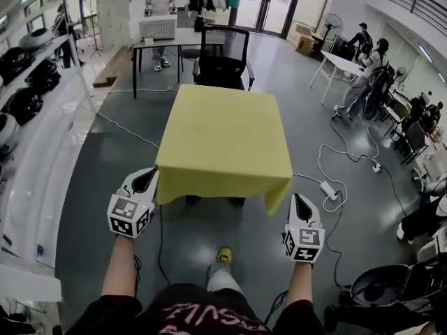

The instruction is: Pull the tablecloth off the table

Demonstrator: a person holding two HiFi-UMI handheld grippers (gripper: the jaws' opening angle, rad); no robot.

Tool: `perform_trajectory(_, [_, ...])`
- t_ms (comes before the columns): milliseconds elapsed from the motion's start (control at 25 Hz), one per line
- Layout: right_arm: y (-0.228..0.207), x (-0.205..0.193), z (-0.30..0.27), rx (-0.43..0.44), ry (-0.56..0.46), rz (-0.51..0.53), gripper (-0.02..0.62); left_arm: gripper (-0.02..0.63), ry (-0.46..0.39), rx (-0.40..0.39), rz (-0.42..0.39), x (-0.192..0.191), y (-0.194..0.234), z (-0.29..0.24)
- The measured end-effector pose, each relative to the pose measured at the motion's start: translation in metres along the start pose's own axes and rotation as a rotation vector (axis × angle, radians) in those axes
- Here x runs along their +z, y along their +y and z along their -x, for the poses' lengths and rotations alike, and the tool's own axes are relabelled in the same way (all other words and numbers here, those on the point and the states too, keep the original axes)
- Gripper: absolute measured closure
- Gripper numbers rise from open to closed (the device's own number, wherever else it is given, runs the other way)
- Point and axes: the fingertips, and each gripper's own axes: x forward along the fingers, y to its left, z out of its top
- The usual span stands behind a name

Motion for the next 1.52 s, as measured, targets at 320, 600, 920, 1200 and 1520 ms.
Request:
perform_trajectory(320, [-0.065,-0.033,-0.111,-0.008,0.092,-0.014,0.583,0.600,0.087,0.013,0.032,-0.024,0.022,-0.115])
perform_trajectory(600, [-0.130,-0.024,-0.219,0.040,0.106,0.015,0.583,0.600,0.110,0.064,0.050,-0.007,0.045,-0.215])
perform_trajectory(920, [-0.170,-0.014,-0.301,0.106,0.089,0.022,0.583,0.600,0.123,0.052,-0.005,0.013,0.040,-0.295])
perform_trajectory(1200, [-0.177,-0.008,-0.342,0.146,0.088,0.054,0.583,0.600,0.164,0.052,-0.054,0.016,0.059,-0.325])
perform_trajectory(1520, [-0.170,-0.010,-0.382,0.138,0.127,0.060,0.583,0.600,0.204,0.013,-0.070,0.001,0.088,-0.361])
